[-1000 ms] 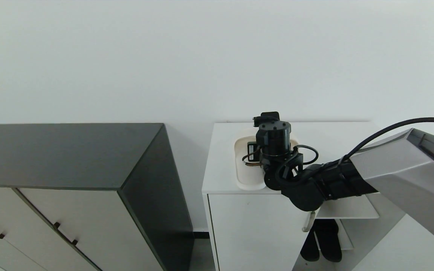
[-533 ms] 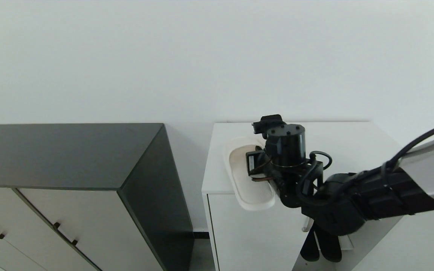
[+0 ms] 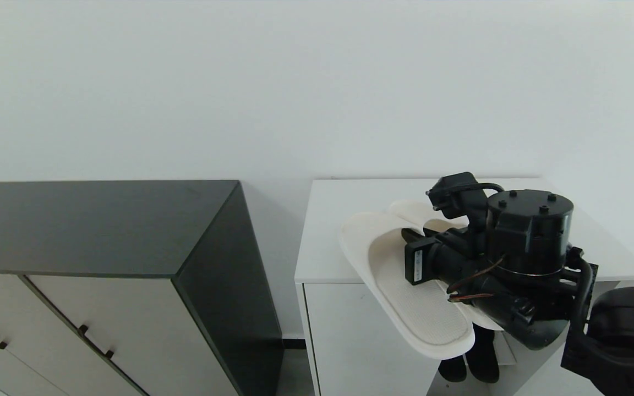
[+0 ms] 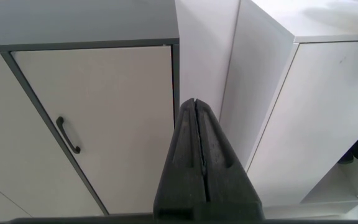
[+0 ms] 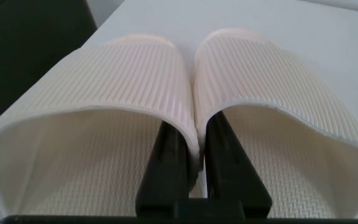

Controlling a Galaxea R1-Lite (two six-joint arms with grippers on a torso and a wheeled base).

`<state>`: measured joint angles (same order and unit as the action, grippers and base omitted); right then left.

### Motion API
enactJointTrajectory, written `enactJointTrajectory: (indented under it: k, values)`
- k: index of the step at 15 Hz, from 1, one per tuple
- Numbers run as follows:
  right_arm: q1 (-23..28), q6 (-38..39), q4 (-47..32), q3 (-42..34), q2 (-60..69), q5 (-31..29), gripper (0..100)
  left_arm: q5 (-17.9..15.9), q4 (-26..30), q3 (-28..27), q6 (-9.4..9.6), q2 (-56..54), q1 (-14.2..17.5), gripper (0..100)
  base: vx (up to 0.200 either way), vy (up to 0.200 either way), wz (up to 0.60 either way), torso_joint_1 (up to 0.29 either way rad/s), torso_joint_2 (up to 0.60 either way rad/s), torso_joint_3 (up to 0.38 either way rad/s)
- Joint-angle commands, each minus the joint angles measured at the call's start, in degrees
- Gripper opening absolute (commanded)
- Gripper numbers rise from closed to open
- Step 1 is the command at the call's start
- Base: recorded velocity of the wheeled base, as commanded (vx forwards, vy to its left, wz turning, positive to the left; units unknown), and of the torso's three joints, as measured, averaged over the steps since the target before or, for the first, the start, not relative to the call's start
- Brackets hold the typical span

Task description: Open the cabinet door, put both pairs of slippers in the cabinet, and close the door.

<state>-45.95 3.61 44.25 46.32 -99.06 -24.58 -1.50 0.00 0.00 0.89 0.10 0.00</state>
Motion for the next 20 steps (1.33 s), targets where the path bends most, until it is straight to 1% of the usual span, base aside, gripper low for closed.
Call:
enactJointTrajectory:
  k: [1,3,16,20]
  values:
    - [0.0,0.0,0.0,-0.4,0.9,0.0,0,0.0,0.0,0.0,-0.01,0.0,0.0,0,0.0,0.0,0.0,0.0,0.0,0.0]
    - [0.0,0.0,0.1,0.3,-0.4,-0.1,0,-0.1,0.0,0.0,-0.01,0.0,0.0,0,0.0,0.0,0.0,0.0,0.0,0.0]
    - [0.1,0.0,0.2,1.3,-2.2,-0.4,0,-0.1,0.0,0.0,-0.01,0.0,0.0,0,-0.2,0.0,0.0,0.0,0.0,0.002]
    - [0.1,0.0,0.2,1.0,-2.2,-0.4,0,0.0,0.0,0.0,-0.1,0.0,0.0,0,0.0,0.0,0.0,0.0,0.0,0.0]
